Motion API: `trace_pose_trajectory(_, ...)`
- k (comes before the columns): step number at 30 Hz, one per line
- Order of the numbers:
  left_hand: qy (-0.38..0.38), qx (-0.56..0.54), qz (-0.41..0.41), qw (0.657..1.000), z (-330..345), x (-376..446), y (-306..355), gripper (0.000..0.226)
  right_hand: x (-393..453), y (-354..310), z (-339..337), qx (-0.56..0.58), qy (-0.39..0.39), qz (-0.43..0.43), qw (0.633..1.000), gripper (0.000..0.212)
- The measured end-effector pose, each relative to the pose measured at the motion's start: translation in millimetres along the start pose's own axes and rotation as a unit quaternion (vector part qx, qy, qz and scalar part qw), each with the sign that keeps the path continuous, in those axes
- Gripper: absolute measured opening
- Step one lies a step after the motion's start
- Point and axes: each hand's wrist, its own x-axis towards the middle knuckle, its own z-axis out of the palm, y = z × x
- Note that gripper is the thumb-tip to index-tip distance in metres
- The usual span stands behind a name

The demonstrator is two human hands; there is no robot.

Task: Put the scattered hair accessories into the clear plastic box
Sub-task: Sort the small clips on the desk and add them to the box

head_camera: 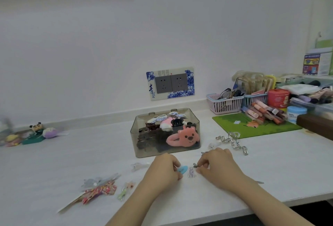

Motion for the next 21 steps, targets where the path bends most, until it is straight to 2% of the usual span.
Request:
trace_pose_trajectory(4,-0.011,-0.006,-0.011,1.0,-0.8,7.6,-0.7,0.035,8.6,5.2,0.5,0.05,-0.022,0.012,0.998,0.026)
trace_pose_trajectory(8,0.01,-0.016,-0.01,1.0,-1.8,12.1,-1.7,0.033,20.5,20.7,-6.5,0.148,0.029,0.033,0.988,0.025)
trace_pose_trajectory(11,0.041,-0.056,0.005,0.998,-3.2,19.4,4.1,0.03,36.8,31.3,-12.4,0.077,0.046,0.037,0.995,0.024)
trace_pose_trajectory(15,0.062,-0.075,0.038,0.995,1.8,32.2,14.3,0.028,51.4,36.1,-8.7,-0.061,-0.019,0.009,0.998,0.029)
trace_pose_trajectory(18,0.079,-0.081,0.049,0.992,8.0,34.9,14.2,0.032,49.1,36.6,-6.6,-0.066,-0.046,-0.013,0.997,0.025)
trace_pose_trajectory(21,0.087,-0.093,0.054,0.99,10.0,36.8,11.1,0.029,48.6,36.5,-4.8,-0.051,-0.033,-0.01,0.998,0.02)
